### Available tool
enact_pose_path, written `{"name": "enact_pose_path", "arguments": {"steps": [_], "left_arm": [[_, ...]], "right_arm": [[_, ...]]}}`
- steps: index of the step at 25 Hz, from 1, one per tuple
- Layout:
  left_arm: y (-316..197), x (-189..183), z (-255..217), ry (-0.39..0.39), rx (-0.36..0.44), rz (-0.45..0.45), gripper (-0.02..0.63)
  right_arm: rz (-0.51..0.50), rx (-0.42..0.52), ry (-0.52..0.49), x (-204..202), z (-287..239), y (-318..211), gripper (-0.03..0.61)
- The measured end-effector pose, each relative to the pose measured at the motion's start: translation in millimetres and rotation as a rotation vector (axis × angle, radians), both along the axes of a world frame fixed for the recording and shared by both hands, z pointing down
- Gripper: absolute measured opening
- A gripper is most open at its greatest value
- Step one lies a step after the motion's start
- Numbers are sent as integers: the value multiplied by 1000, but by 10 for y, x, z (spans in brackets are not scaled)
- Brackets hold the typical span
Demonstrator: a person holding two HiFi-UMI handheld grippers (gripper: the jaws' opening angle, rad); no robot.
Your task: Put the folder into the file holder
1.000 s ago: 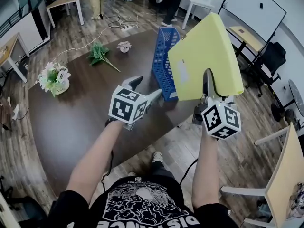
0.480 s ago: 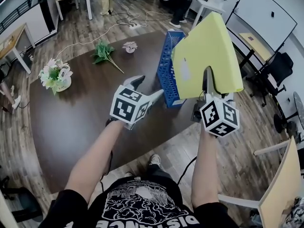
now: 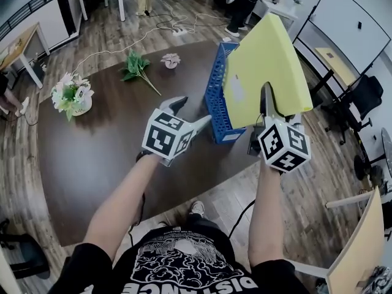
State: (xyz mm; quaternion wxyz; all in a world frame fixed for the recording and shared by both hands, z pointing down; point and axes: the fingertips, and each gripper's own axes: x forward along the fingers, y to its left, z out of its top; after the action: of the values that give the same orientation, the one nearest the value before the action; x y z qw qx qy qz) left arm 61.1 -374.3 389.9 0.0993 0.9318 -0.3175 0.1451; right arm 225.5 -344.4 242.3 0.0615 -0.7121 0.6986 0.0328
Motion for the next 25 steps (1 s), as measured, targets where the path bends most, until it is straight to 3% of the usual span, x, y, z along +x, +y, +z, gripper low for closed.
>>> {"name": "enact_pose_path", "arguments": {"steps": [10,25], "left_arm": [[-79,-65,47,0,-5,-37,359],[-165,-147,112,-8,-10,-72,359]], "right_arm": [[-61,-146,96,-113,123,-391,196],[-86,-296,137,-157,333,-792,198]]}}
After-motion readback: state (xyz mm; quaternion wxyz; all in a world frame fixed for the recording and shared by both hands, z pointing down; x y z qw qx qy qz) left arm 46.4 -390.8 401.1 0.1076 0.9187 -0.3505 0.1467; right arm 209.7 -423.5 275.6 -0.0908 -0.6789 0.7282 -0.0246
